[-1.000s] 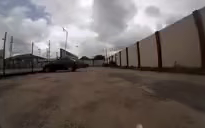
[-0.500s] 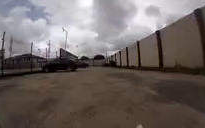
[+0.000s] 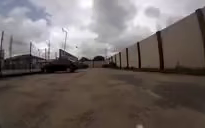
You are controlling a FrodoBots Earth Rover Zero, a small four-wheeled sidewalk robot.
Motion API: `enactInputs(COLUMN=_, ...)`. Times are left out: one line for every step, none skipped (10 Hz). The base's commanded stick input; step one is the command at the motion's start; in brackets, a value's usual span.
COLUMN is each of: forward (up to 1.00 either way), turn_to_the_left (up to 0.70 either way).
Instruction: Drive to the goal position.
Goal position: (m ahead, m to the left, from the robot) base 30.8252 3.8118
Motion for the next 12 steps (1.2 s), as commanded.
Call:
enactInputs(forward=0.30, turn_to_the_left=0.00)
enactInputs(forward=0.30, turn_to_the_left=0.00)
enactInputs(forward=0.30, turn_to_the_left=0.00)
enactInputs(forward=0.30, turn_to_the_left=0.00)
enactInputs(forward=0.30, turn_to_the_left=0.00)
enactInputs(forward=0.30, turn_to_the_left=0.00)
enactInputs(forward=0.30, turn_to_the_left=0.00)
enactInputs(forward=0.30, turn_to_the_left=0.00)
enactInputs(forward=0.30, turn_to_the_left=0.00)
enactInputs(forward=0.30, turn_to_the_left=0.00)
enactInputs(forward=0.30, turn_to_the_left=0.00)
enactInputs(forward=0.30, turn_to_the_left=0.00)
